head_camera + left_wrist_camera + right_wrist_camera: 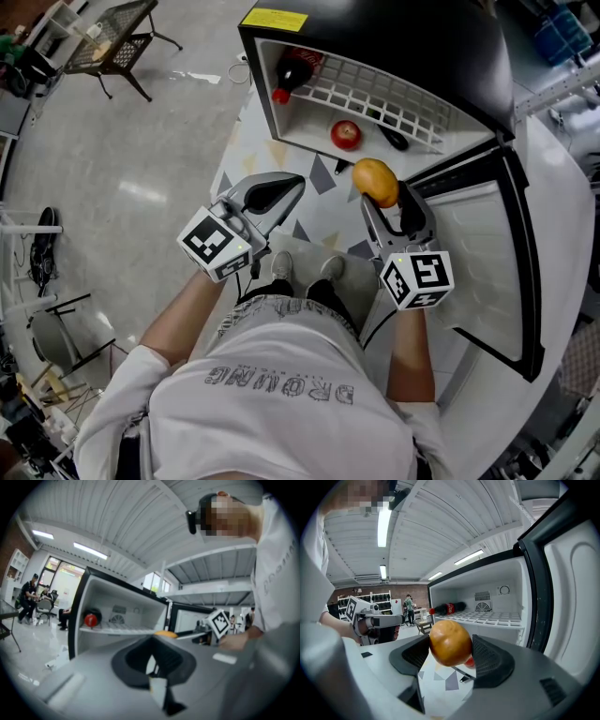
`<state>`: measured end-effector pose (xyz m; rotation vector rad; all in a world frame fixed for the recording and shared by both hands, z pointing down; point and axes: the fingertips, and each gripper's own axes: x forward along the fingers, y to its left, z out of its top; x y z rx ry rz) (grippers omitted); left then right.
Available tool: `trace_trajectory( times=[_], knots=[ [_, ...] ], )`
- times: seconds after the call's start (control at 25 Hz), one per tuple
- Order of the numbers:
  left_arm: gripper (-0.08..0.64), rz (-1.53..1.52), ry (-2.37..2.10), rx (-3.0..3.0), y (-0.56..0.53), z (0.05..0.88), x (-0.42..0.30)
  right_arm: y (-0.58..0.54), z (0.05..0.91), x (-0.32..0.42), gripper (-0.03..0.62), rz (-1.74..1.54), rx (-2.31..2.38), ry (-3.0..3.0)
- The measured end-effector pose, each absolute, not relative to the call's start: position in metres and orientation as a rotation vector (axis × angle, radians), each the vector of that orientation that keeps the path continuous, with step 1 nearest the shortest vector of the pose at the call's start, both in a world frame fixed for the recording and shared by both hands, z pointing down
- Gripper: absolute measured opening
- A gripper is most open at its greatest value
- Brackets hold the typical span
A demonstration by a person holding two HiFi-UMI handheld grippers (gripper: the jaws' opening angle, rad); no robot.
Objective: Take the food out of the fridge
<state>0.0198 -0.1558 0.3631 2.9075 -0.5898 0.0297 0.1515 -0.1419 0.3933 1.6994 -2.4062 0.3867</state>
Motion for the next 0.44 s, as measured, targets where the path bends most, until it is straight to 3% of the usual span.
trace_trajectory(
  times=[0.44],
  knots=[
    [0.006, 0.028, -0.617, 2.900, -0.1633, 0.3630, 0.0204, -0.1527, 0.3921, 0.1519, 0.282, 0.378, 1.675, -2.415]
  ],
)
